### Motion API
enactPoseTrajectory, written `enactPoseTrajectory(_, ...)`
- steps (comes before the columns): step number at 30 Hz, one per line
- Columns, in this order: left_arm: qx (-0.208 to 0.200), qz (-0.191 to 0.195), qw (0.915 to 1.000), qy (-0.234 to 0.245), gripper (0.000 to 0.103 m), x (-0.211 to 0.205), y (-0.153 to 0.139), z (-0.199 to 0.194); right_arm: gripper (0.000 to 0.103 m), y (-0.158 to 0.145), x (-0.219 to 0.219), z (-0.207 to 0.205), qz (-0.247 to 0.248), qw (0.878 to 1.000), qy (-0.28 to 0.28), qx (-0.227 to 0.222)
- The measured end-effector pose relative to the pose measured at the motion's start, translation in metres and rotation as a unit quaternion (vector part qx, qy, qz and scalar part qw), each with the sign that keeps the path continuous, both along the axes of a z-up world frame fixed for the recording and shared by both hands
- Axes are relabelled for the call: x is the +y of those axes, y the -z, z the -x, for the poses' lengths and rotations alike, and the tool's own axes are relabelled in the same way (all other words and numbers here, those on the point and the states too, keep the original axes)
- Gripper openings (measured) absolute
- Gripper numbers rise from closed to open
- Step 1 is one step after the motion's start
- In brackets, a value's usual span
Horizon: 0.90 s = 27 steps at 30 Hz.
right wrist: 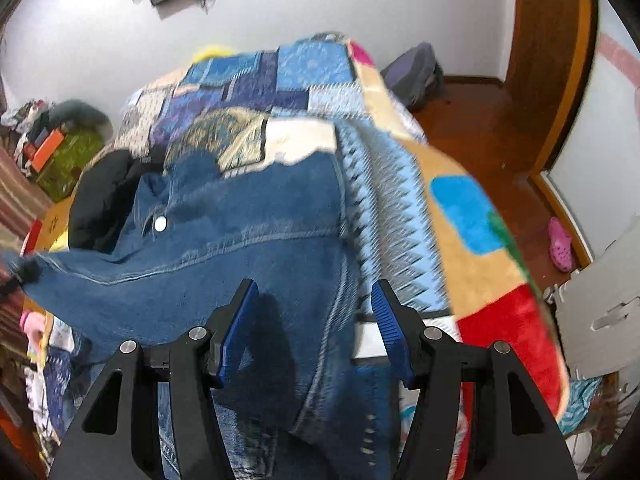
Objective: Fold large clothes
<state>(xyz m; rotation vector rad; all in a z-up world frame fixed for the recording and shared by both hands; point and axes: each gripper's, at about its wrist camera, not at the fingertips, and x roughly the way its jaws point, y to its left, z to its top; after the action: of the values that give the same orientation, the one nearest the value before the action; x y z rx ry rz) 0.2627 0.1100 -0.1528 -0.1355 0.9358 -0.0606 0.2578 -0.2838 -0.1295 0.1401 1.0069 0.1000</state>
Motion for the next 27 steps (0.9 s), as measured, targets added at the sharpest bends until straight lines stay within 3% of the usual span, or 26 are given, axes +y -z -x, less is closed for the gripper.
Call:
enactPoseTrajectory(6,0.104,0.061,0.9926,0.01,0.023,0.011,0.071,0.004,0.058,0.004,-0.003,0.001,-0.008,1.0,0.006,0.007)
enactPoseTrajectory(8,0.112,0.078,0.9906,0.008,0.024,0.013,0.081,0.008,0.058,0.005,-0.006,0.001,-0.019,1.0,0.009,0.01)
enactPoseTrajectory(13,0.116,0.09,0.9891,-0.007,0.036,0.018,0.081,0.02,0.058,0.004,-0.007,0.002,-0.022,1.0,0.012,0.008)
enactPoseTrajectory(15,0.119,0.068,0.9904,-0.02,0.052,0.02,0.08,0.024,0.058,0.003,-0.006,-0.001,-0.02,1.0,0.011,0.009)
enactPoseTrajectory(23,0.096,0.073,0.9921,-0.037,0.054,0.043,0.054,0.034,0.058,-0.016,-0.011,-0.015,-0.027,1.0,-0.003,-0.005)
enactPoseTrajectory(27,0.06,0.03,0.9958,-0.062,0.054,0.049,0.03,0.024,0.058,-0.026,-0.015,-0.028,-0.048,0.999,-0.012,-0.008)
